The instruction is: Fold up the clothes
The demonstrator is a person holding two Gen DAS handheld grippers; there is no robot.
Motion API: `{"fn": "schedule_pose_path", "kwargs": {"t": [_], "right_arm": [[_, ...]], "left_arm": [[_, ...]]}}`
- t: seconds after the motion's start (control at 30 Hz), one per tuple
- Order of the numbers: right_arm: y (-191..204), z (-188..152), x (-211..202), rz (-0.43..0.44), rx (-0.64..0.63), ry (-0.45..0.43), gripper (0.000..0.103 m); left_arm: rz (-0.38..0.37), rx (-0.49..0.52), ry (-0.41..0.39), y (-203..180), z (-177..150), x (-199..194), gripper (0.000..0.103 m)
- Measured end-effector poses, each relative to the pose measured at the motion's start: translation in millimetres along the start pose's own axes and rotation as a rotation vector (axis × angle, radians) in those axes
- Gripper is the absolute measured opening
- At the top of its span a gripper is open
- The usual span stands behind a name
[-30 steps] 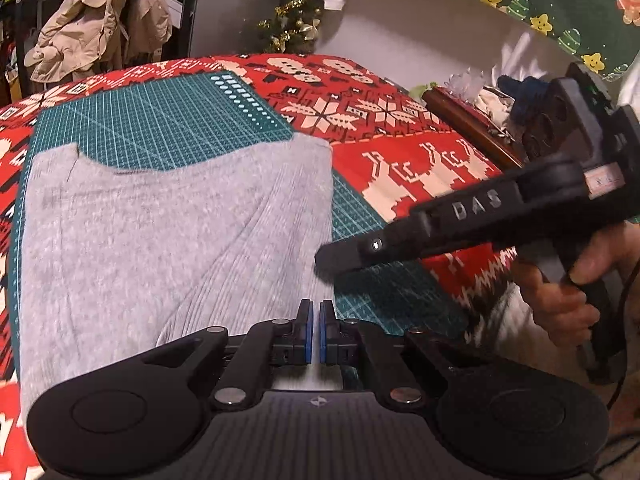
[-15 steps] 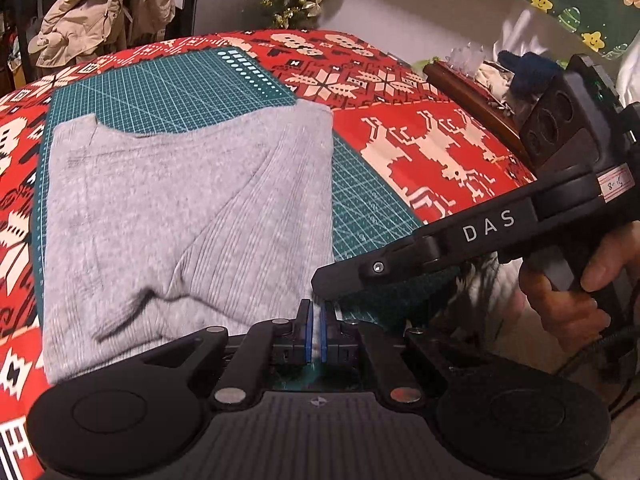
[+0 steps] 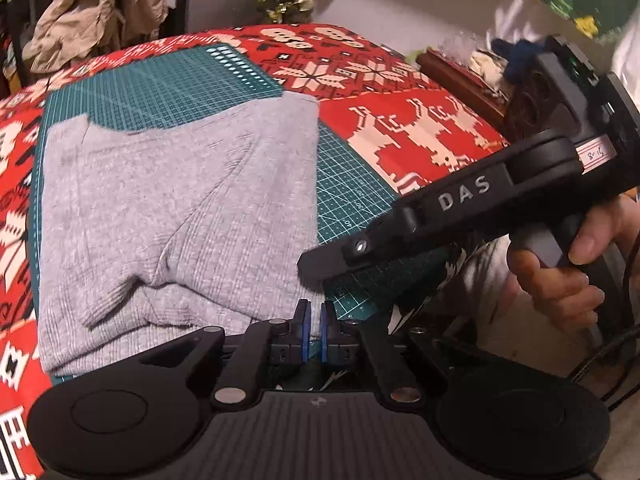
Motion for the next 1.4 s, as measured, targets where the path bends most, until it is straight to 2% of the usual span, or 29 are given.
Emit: {"fn": "schedule_pose_path", "kwargs": {"t": [0.27,0.6,0.77,0.97,1.1,1.23,1.33,1.4], "right_arm": [[-1.2,-13.8,-1.9,0.006,0.009,0.027,0.009],[0.1,-17.7,3.8,0.021,0.013,0.04,0.009],[2.3,-4.6,-9.6,0.013,-0.013,0.0,0.009],[-12.0,42.0,-19.6,-0.081,-0.056,-0.095,0.009],[-33.6,78.6,-24.1,-0.128,-0.018,-0.185,0.009],[-58.3,102.0,-18.8,-0.146,0.034,-0.212,0.009],[-73.5,114.2,-18.3,-0.177,0.055,-0.23,0.002],[-74.4,120.3,-22.5,-0.195,0.06,-0.253,0.006]], "left_arm": [[0.018,0.054,0.05,-5.1,-6.2,-1.7,0.004],[0.016,0.029,0.046,-4.0,-11.5,-7.2,0.004],[-0.022,-0.08,0.004,5.7,-5.8,-17.6,0.004],[-0.112,-0.291,-0.076,27.0,16.2,-21.1,0.004],[-0.123,-0.41,-0.089,45.2,29.6,-8.6,0.004],[-0.109,-0.442,-0.075,53.9,32.7,1.6,0.004],[-0.118,-0.449,-0.058,54.3,30.0,2.4,0.004],[-0.126,-0.458,-0.064,54.7,28.1,-1.1,0.004]]}}
Point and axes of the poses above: each gripper's, at about its wrist camera, not at the fingertips, and x roughly the way its jaws point, y to its left, z to its top, the point moved 3 cm from there along x, roughly the way its jaws point, and after that the axes turned 8 degrees about -x, right-handed, at the moved point
